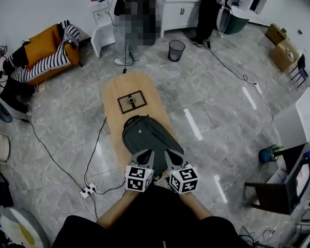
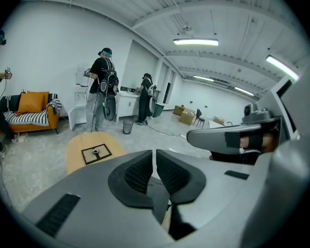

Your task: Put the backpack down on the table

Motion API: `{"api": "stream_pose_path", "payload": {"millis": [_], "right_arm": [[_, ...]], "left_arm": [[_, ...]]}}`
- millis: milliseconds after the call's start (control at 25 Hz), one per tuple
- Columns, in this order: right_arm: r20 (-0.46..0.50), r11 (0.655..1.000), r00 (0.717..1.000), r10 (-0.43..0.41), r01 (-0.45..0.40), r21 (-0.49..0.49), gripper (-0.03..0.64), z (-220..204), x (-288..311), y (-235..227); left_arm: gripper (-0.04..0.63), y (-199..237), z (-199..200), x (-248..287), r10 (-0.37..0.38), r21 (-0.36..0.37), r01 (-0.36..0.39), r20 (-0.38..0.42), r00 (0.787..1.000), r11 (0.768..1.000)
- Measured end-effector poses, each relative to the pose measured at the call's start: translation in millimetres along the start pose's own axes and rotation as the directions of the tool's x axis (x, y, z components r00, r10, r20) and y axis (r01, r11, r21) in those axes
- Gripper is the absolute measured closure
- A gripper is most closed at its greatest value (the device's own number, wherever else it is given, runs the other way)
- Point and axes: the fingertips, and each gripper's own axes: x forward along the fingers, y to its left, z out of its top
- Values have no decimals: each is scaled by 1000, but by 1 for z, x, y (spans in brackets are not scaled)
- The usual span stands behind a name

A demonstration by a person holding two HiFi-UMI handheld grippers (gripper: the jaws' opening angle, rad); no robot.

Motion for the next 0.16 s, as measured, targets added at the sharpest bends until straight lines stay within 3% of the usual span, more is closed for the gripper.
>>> {"api": "stream_pose_path", "payload": {"millis": [160], "right_arm": [[-4, 1000, 1000, 4, -4, -3, 607, 0, 0, 2]], "left_arm": [[561, 0, 0, 1, -7, -6, 7, -3, 1000, 1000]]}}
